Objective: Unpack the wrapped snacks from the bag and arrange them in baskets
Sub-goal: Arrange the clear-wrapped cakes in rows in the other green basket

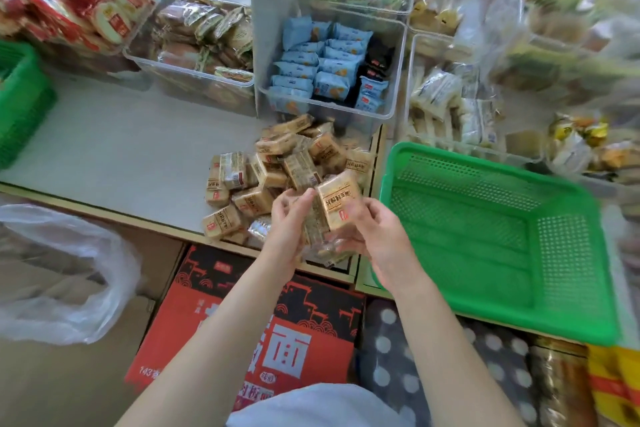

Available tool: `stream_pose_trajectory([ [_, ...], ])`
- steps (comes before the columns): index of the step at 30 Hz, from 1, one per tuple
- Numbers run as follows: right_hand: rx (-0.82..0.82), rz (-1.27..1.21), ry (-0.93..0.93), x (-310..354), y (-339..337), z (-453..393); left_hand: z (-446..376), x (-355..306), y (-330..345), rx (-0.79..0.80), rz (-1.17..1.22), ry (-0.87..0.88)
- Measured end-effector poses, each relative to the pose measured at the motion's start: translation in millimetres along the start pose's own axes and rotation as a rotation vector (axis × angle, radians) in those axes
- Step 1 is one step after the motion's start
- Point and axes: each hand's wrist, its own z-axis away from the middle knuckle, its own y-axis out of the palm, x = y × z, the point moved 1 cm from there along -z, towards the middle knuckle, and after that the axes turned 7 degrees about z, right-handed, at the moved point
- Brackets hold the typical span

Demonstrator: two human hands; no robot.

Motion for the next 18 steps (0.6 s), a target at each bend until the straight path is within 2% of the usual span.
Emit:
stream_pose_trajectory([
  [3, -0.101, 0.176, -0.124, -5, -21, 4, 6, 4, 20, -0.003, 0.035, 0.013],
  [5, -0.129, 0.171, -0.18, -9, -30, 9, 10, 6, 36, 0.001, 0.02, -0.004],
  [8, -0.181, 0.221, -0.268, -16, -38, 12, 12, 9, 58, 0.05, -0.016, -0.044],
  [11, -0.235, 0.318, -0.284, -18, -44, 12, 28, 5, 80, 0.134, -0.026, 0.009],
  [16, -0.339, 0.18, -0.246, -15, -57, 19, 30, 8, 102, 0.167, 0.016, 0.063],
  [18, -0.309, -0.091, -0.096, -18, -57, 18, 29, 9, 114, 0.142, 0.016, 0.105],
])
